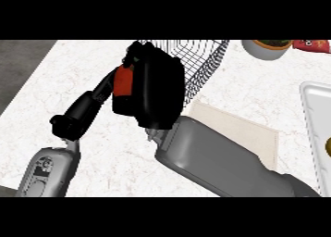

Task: Pick the bell pepper from the placemat and place it in the basket

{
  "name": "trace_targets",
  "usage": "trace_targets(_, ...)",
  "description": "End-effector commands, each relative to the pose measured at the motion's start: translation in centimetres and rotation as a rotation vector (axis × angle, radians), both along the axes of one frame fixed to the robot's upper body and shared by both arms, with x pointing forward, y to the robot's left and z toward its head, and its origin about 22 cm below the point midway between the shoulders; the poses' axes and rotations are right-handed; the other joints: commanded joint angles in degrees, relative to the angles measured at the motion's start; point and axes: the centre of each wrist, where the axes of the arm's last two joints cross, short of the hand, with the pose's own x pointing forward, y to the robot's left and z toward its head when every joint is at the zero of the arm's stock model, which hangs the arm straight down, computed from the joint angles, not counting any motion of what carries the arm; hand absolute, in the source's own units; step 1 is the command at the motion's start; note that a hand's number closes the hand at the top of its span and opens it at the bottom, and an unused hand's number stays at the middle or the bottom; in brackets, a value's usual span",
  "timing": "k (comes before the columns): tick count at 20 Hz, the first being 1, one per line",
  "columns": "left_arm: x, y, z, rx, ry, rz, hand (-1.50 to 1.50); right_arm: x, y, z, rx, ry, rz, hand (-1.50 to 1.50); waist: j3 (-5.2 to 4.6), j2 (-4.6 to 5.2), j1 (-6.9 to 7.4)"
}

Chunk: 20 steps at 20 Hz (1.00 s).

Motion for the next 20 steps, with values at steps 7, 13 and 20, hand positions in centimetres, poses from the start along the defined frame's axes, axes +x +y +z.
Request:
trace_targets(7,0.2,-0.5,0.2,0.005,0.002,-0.002,0.0,3.3,2.2,4.4,0.121,0.021,-0.271,1.5,-0.06,0.25,-0.56)
trace_targets(13,0.3,0.3,-0.2,-0.002,-0.011,0.022,0.0,5.7,2.4,6.9,0.153,-0.04,-0.372,1.5,-0.09,0.68,-1.49)
trace_targets(20,0.4,1.4,0.3,0.004,-0.01,0.048,0.0,8.3,1.9,9.0,0.214,-0.113,-0.481,1.5,0.0,0.69,-2.43)
